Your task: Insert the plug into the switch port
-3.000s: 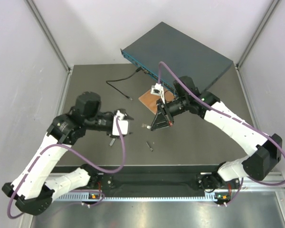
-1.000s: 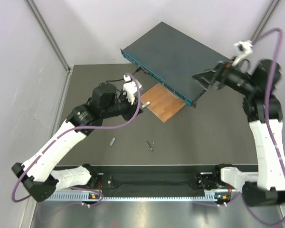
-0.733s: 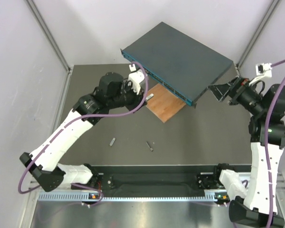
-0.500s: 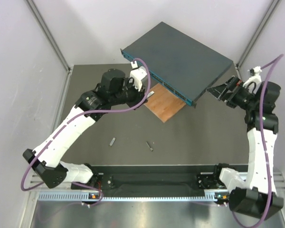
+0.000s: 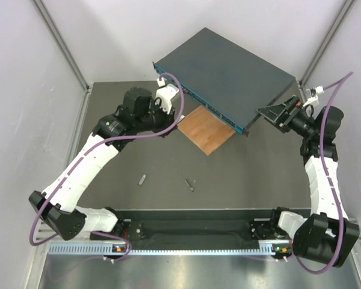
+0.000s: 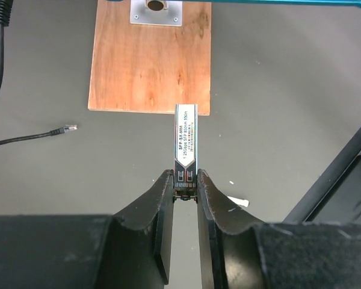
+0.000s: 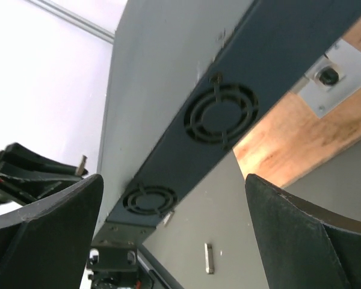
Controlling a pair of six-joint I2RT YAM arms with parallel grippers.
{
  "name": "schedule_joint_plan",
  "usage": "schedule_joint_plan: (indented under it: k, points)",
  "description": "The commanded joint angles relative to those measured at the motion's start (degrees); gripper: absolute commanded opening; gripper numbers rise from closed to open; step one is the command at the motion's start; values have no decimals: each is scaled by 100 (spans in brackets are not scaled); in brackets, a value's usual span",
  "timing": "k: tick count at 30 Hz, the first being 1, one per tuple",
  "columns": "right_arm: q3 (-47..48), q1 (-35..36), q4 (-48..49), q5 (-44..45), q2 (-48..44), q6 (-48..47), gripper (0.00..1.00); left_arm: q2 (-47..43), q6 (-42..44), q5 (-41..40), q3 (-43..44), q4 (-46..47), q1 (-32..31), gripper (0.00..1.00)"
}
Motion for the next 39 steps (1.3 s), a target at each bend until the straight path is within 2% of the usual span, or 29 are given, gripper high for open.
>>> schedule_joint_plan:
  k: [1, 5, 8, 11, 12, 14, 16, 17, 19, 20, 24, 32, 39]
  points:
    - [97, 50, 1116, -104, 173, 463, 100, -61, 223, 25, -13, 403, 31, 0]
    - [115, 129, 1317, 37, 366, 647, 99, 290, 434, -1, 232, 474, 14, 0]
    - [115, 216, 1493, 72, 489, 849, 84, 660, 470, -387, 583, 430, -4, 0]
    - [185, 252, 1476, 72, 542, 850, 75, 914, 558, -519, 909, 333, -30, 0]
    - [194, 278, 1476, 90, 551, 850, 69, 941, 549, -572, 962, 377, -56, 0]
    - [212, 313, 1485, 99, 569, 850, 62, 1020, 497, -870, 1041, 518, -74, 0]
    - [212, 366, 1503, 108, 578, 858, 48, 1117, 488, -985, 1208, 535, -83, 0]
    - [212, 375, 1511, 99, 587, 858, 37, 1230, 488, -1046, 1269, 544, -92, 0]
    - [203, 410, 1512, 81, 595, 841, 28, 1380, 514, -1134, 1436, 527, -83, 0]
    - [203, 419, 1520, 81, 595, 832, 19, 1416, 540, -1161, 1489, 553, -92, 0]
    - [229, 428, 1459, 99, 595, 780, 0, 1583, 532, -1214, 1682, 606, -92, 0]
    - [247, 437, 1283, 63, 543, 621, 0, 1855, 593, -1231, 1815, 632, -92, 0]
    - [352, 445, 1151, 46, 595, 490, 0, 2119, 619, -1627, 2025, 676, -92, 0]
